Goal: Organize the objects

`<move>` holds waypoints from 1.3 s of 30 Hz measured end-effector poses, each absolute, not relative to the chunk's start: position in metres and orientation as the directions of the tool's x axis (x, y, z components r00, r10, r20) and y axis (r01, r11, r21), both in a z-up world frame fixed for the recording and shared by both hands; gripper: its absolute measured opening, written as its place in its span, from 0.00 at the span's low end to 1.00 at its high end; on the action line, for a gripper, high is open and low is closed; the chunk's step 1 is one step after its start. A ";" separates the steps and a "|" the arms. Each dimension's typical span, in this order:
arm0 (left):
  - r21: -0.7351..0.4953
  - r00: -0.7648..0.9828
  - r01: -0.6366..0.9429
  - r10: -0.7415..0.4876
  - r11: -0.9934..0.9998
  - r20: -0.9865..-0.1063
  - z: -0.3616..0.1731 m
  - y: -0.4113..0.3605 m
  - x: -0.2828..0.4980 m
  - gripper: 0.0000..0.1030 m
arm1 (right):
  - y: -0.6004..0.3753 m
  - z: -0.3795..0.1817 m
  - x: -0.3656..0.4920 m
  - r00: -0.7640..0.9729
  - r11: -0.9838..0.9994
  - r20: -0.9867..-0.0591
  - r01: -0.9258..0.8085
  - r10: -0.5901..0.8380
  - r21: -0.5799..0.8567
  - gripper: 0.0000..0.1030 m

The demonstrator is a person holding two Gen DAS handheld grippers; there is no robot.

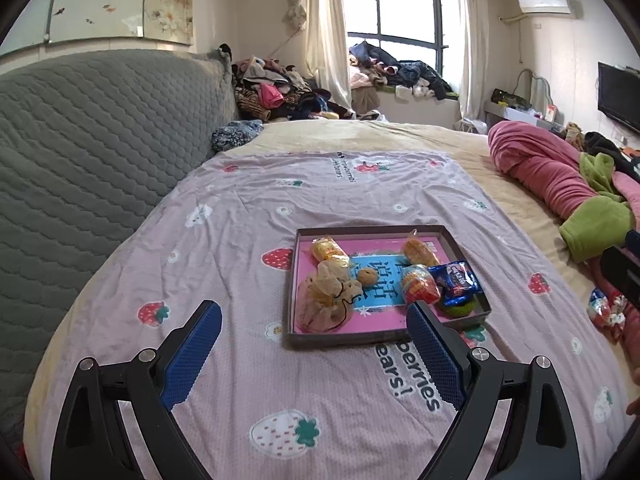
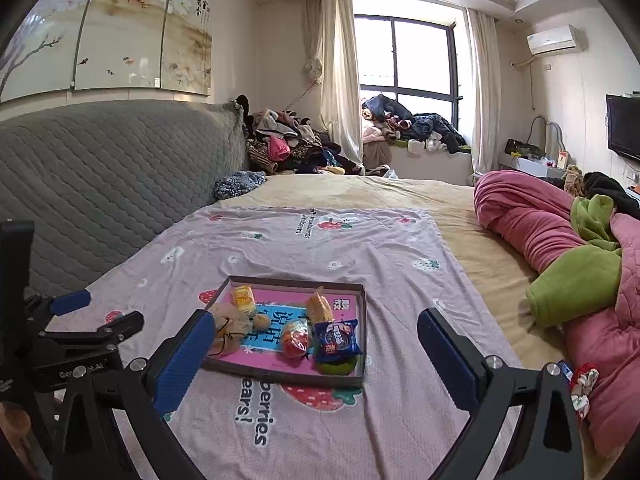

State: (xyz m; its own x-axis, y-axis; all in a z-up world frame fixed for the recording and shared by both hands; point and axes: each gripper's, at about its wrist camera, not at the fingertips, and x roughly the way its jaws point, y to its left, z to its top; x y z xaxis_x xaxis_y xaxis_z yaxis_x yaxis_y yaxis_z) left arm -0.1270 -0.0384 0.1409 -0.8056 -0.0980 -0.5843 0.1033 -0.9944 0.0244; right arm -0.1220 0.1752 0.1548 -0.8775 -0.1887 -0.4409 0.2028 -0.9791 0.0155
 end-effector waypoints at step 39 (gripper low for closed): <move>-0.003 -0.775 0.061 -0.045 -0.998 -0.630 0.083 -0.029 -0.052 0.92 | 0.194 0.079 -0.072 -0.824 -0.985 -0.542 0.169 -0.166 0.045 0.99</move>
